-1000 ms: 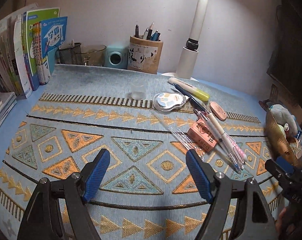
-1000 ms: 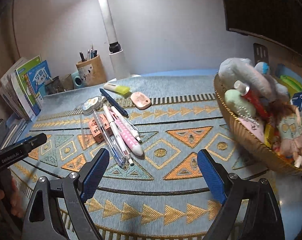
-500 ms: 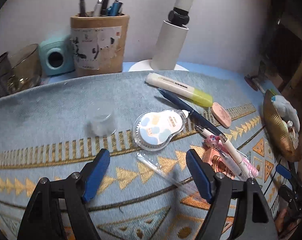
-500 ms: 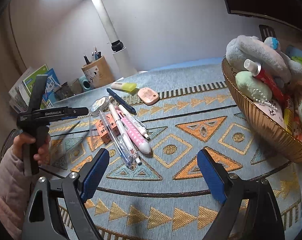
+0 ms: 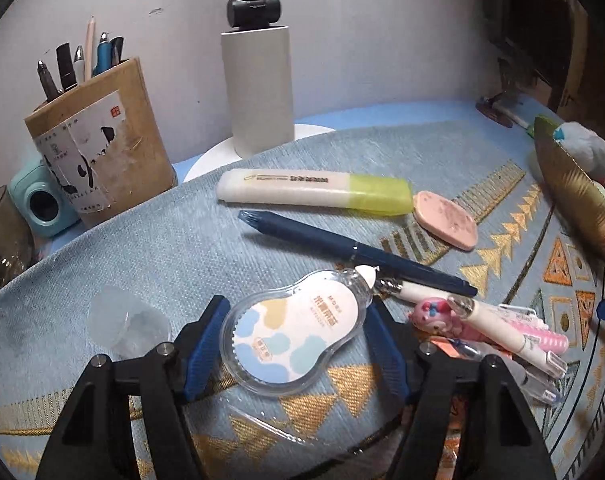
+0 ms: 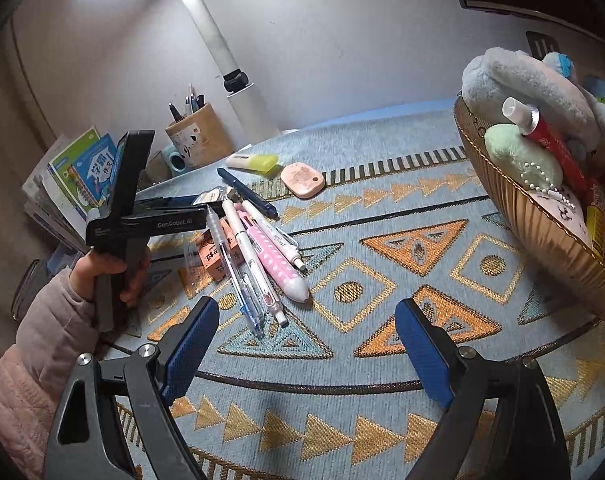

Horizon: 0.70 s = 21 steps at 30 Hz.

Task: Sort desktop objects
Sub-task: 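Grasp the white correction tape with the left gripper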

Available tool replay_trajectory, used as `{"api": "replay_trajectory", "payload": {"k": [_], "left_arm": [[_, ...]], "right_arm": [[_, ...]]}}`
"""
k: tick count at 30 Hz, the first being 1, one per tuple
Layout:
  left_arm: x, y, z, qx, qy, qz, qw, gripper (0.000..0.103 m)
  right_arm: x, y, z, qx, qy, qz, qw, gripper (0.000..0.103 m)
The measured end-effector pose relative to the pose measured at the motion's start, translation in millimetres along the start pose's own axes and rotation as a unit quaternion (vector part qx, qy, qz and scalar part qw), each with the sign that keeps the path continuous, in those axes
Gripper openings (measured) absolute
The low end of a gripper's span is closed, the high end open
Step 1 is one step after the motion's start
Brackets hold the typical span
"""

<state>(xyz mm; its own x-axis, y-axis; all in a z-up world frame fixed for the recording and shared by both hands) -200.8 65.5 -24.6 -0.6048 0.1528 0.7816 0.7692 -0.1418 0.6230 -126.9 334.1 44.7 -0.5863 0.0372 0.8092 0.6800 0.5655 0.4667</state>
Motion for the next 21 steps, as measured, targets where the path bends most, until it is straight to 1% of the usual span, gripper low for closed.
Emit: {"api": "replay_trajectory", "payload": {"k": [3,5,7,9,10,11,12,14,17,19,21], "left_arm": [[-8,15,3,0.009,0.005,-0.005,0.9999,0.066],[-16,29,0,0.024,0.025,-0.01,0.9994,0.066],[-28,47,-6,0.048,0.052,-0.02,0.9973,0.066],[-41,68,-11,0.055,0.09,-0.022,0.9942,0.066],[-47,78,-13,0.051,0.111,-0.019,0.9923,0.066],[-53,87,-15,0.049,0.13,-0.013,0.9902,0.066],[-59,95,-16,0.05,0.145,-0.005,0.9882,0.066],[-66,106,-19,0.054,0.164,0.013,0.9849,0.066],[-63,106,-21,0.047,0.175,0.045,0.9825,0.066],[-63,102,-22,0.026,0.186,0.05,0.9809,0.066],[-67,100,-24,0.017,0.193,0.047,0.9799,0.066]], "right_arm": [[1,0,-1,-0.002,0.001,-0.001,1.0,0.089],[0,-1,-5,0.003,0.008,-0.008,1.0,0.089],[0,0,-16,0.01,0.024,-0.013,1.0,0.089],[0,-2,-34,0.025,0.049,-0.022,0.998,0.08],[0,-6,-44,0.031,0.066,-0.03,0.997,0.069],[0,-11,-53,0.029,0.085,-0.038,0.995,0.06],[-1,-17,-61,0.02,0.105,-0.046,0.993,0.056],[0,-30,-69,0.008,0.133,-0.059,0.989,0.043],[3,-48,-69,0.007,0.132,-0.072,0.989,0.039],[2,-55,-68,-0.001,0.144,-0.081,0.986,0.038],[-1,-58,-69,-0.003,0.155,-0.086,0.984,0.037]]}}
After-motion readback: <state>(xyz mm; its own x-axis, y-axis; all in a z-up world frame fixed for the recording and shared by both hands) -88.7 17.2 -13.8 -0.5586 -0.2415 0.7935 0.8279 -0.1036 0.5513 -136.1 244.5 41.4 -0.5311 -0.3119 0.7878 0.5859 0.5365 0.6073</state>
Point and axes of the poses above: each gripper's, at about its wrist camera, not at the fingertips, and y roughly against the way its jaws point, z to its right, x to its top, the point moved 5 cm from there along -y, roughly the way its jaws point, and after that the axes turned 14 degrees about z, right-handed, at the moved point
